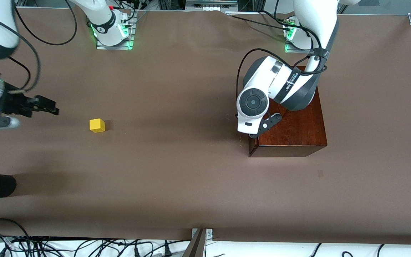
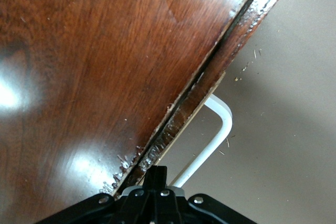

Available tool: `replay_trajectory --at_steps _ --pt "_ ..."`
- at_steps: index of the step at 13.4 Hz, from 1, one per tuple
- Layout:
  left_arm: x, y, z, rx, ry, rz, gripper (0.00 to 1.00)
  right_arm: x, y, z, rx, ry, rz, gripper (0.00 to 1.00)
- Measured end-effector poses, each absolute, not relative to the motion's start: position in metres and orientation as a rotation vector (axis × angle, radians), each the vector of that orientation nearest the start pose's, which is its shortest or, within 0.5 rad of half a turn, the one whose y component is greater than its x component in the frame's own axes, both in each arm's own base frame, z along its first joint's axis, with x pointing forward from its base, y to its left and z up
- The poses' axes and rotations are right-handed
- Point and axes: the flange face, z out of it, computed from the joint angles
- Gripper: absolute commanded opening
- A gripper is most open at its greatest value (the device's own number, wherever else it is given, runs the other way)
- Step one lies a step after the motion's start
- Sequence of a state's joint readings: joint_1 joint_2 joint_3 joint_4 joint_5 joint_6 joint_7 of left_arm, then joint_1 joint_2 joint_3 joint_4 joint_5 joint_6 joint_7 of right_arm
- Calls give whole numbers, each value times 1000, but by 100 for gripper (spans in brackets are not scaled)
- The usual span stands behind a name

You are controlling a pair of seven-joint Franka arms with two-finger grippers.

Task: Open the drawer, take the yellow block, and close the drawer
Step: 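Open the right gripper to drop the cube and withdraw both grippers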

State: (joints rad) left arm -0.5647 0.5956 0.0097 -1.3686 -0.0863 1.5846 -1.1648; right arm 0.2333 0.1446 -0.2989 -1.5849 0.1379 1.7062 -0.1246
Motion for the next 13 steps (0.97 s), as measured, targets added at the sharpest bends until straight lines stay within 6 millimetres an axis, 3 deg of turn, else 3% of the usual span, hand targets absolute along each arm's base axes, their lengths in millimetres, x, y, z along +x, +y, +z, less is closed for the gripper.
replay_trajectory --at_steps 2,3,5,6,7,8,11,13 --pt "568 -364 348 -2739 -887 446 2 593 -30 571 -3064 -39 -31 100" --pt "572 -363 355 -2763 -900 426 15 588 -35 578 -3077 -16 -44 100" --pt "582 -358 382 -2820 -943 396 59 581 -39 584 -3108 36 -41 100" --pt "584 -358 398 -2851 -953 391 61 578 -37 586 -3121 48 -35 100" --pt "582 -360 412 -2875 -954 381 75 576 -35 588 -3133 56 -29 100" --pt "581 -361 424 -2894 -952 368 100 574 -34 590 -3138 58 -25 100" --pt "577 -355 457 -2995 -796 330 100 572 -36 589 -3167 56 -6 100" --pt "579 -333 480 -3060 -656 308 100 572 -35 587 -3170 53 6 100"
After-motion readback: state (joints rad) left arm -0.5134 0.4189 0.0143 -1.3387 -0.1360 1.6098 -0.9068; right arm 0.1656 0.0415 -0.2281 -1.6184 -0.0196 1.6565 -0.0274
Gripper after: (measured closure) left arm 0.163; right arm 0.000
